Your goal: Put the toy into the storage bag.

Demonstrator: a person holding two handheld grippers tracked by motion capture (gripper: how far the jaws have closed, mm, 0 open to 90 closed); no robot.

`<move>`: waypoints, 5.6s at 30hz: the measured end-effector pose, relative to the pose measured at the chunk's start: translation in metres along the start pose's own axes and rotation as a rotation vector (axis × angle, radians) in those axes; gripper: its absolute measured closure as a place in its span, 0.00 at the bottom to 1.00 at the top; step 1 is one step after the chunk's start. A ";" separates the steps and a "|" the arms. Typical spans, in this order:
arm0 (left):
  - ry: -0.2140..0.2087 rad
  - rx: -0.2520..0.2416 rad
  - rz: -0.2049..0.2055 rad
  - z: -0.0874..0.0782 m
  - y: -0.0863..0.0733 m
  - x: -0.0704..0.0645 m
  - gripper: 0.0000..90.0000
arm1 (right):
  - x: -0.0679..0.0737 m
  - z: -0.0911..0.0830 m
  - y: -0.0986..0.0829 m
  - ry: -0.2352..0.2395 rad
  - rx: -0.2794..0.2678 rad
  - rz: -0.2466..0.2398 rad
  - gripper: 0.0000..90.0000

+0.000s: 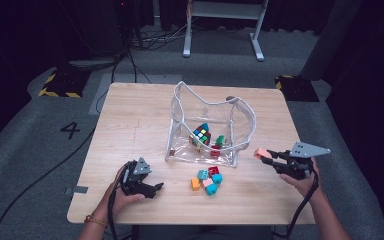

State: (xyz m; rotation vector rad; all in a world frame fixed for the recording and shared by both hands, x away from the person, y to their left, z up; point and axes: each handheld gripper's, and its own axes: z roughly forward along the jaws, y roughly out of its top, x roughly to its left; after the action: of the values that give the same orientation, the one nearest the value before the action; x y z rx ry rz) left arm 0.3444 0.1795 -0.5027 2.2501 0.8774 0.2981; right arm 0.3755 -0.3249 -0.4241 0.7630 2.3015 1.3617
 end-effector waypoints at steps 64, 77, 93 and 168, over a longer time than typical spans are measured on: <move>0.002 0.001 0.004 0.000 0.000 0.000 0.16 | -0.006 0.148 0.177 0.129 0.470 -0.345 0.76; 0.002 0.001 0.004 0.000 0.000 0.000 0.16 | -0.024 0.130 0.163 0.091 0.475 -0.264 0.66; 0.002 0.002 0.004 0.000 0.000 0.000 0.16 | -0.008 0.046 0.150 0.056 0.038 -0.119 0.36; 0.005 -0.006 -0.007 0.001 0.001 0.000 0.15 | 0.089 0.112 -0.009 0.283 0.209 -0.271 0.71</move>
State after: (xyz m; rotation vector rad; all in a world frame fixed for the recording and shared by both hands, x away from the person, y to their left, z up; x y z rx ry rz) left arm 0.3453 0.1779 -0.5031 2.2417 0.8854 0.3031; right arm 0.3643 -0.1965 -0.4877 0.3105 2.6815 1.1819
